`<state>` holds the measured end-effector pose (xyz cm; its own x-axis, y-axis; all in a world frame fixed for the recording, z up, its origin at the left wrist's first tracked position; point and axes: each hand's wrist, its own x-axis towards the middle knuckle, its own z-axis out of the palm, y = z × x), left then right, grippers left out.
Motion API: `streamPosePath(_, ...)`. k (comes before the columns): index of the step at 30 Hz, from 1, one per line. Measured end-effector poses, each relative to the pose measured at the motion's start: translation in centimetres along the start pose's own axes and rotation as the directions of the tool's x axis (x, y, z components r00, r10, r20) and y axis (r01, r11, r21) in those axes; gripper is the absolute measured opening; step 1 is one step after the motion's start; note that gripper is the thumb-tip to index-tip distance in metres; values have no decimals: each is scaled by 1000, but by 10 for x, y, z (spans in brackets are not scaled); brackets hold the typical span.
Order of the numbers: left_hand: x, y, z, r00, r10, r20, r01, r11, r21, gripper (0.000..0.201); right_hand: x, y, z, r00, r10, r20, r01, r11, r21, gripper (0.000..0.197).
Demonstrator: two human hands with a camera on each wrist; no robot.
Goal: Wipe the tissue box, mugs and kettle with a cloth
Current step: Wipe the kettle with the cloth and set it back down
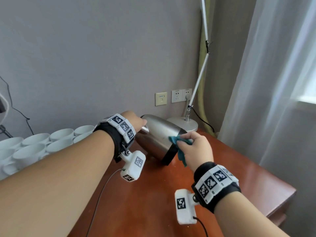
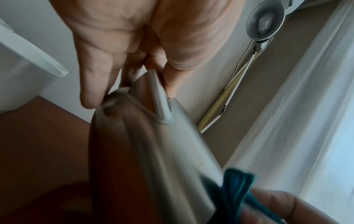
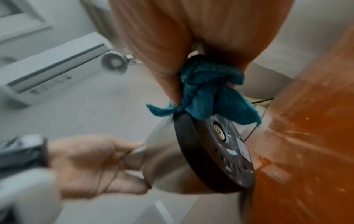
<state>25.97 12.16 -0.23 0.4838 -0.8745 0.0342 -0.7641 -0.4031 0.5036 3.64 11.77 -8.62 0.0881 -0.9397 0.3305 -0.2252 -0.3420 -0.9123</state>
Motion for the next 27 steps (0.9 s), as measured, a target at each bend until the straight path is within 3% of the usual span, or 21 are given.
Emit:
streamPosePath(3, -1, -2, 2, 1000, -16, -17, 16, 1000, 25, 39, -10, 9, 12, 983, -92, 158, 140, 935, -326, 19)
streamPosePath(5, 1, -5, 4, 1000, -12, -13, 12, 1000, -8, 38, -9, 7, 12, 972, -126, 198, 197, 897, -395, 17)
streamPosePath(8, 1, -7, 6, 999, 27, -21, -28, 999, -26, 42, 11, -9, 10, 965, -207, 161, 256, 877, -407, 12)
streamPosePath(14, -8, -9, 7, 991, 126, -36, -123, 990, 63, 55, 51, -8, 0, 998, -53, -21, 45, 957, -285, 6)
streamPosePath(17, -9, -17, 6, 982, 182, -54, -181, 983, 21, 41, 47, 8, -14, 994, 99, -36, -103, 987, -124, 11)
streamPosePath(21, -4, -38, 10, 958, 279, -69, -286, 947, -145, 45, 41, 22, -26, 975, 221, -33, -220, 975, 19, 14)
streamPosePath(24, -3, -53, 10, 930, 367, -5, -358, 906, -225, 58, 38, 29, -28, 953, 304, 3, -304, 952, 37, 17)
streamPosePath(27, -19, -55, 2, 893, 443, 83, -371, 828, -421, 43, 37, 37, -24, 924, 381, 40, -383, 917, 109, 20)
